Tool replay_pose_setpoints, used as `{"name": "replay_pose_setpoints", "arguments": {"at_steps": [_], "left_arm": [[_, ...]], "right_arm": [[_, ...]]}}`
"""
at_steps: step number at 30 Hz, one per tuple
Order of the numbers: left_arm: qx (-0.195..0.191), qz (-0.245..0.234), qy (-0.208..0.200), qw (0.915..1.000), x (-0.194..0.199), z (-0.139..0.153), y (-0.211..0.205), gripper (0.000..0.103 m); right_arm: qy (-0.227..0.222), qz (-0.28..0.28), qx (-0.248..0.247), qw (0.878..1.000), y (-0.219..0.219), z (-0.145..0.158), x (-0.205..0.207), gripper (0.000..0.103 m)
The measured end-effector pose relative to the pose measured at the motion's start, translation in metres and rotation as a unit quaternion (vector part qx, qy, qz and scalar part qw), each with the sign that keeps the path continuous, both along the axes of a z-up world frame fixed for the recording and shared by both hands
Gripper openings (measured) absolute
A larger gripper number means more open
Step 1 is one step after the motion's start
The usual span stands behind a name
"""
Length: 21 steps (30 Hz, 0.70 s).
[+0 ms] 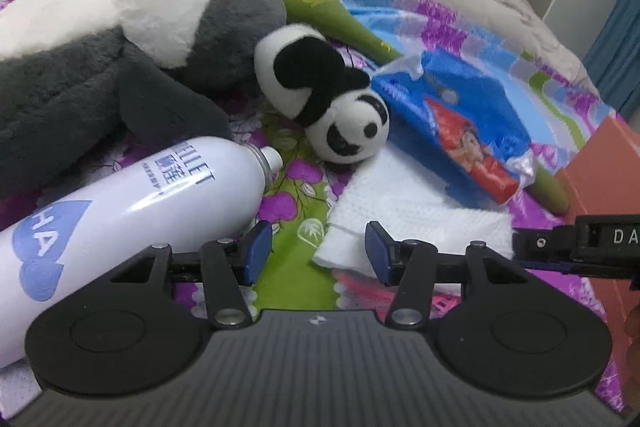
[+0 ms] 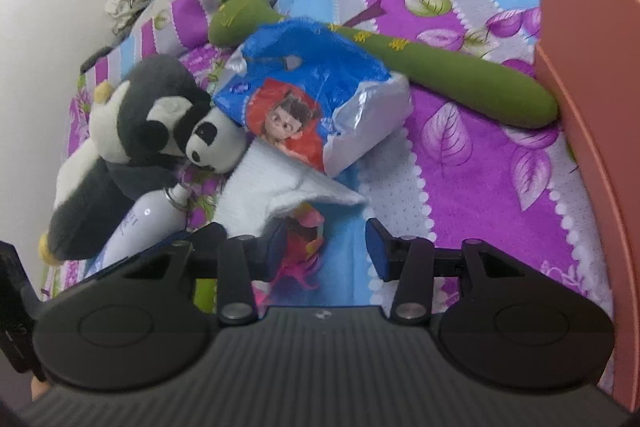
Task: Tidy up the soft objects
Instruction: 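Grasp the pink feathered toy with the right gripper while the left gripper grasps the white cloth wipe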
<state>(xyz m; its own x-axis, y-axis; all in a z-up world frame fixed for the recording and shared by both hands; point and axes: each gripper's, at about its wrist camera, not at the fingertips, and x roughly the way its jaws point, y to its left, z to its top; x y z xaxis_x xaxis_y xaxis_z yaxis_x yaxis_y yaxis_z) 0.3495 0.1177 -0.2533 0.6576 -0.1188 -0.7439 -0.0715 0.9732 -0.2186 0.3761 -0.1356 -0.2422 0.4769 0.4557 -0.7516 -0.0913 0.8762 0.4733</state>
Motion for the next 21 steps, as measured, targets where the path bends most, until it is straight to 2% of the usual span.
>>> {"name": "replay_pose_setpoints", "arguments": {"at_steps": [5, 9, 11, 13, 16, 19, 21], "left_arm": [[-0.003, -0.013, -0.006, 0.9999, 0.002, -0.007, -0.002, 0.057], [-0.022, -0.020, -0.008, 0.9995, 0.001, -0.007, -0.001, 0.056], [-0.019, -0.024, -0.007, 0.9995, 0.001, -0.007, -0.003, 0.054], [-0.025, -0.033, -0.009, 0.9991, -0.002, -0.006, -0.005, 0.038], [-0.029, -0.043, -0.010, 0.9986, -0.004, -0.006, -0.009, 0.022], [-0.023, -0.040, -0.013, 0.9988, -0.007, -0.007, -0.012, 0.008], [-0.028, -0.034, -0.012, 0.9990, -0.009, -0.006, -0.011, 0.006]], "right_arm": [[0.014, 0.007, 0.006, 1.000, 0.009, -0.006, 0.001, 0.044], [0.024, 0.006, 0.021, 0.999, 0.012, -0.008, 0.001, 0.043], [0.024, 0.008, 0.012, 1.000, 0.016, -0.011, 0.001, 0.037], [0.023, 0.010, 0.014, 1.000, 0.017, -0.011, 0.001, 0.032], [0.025, 0.005, 0.013, 1.000, 0.016, -0.011, -0.001, 0.032], [0.024, 0.004, -0.002, 1.000, 0.015, -0.008, -0.004, 0.032], [0.023, 0.003, -0.010, 1.000, 0.011, -0.006, -0.007, 0.032]]}}
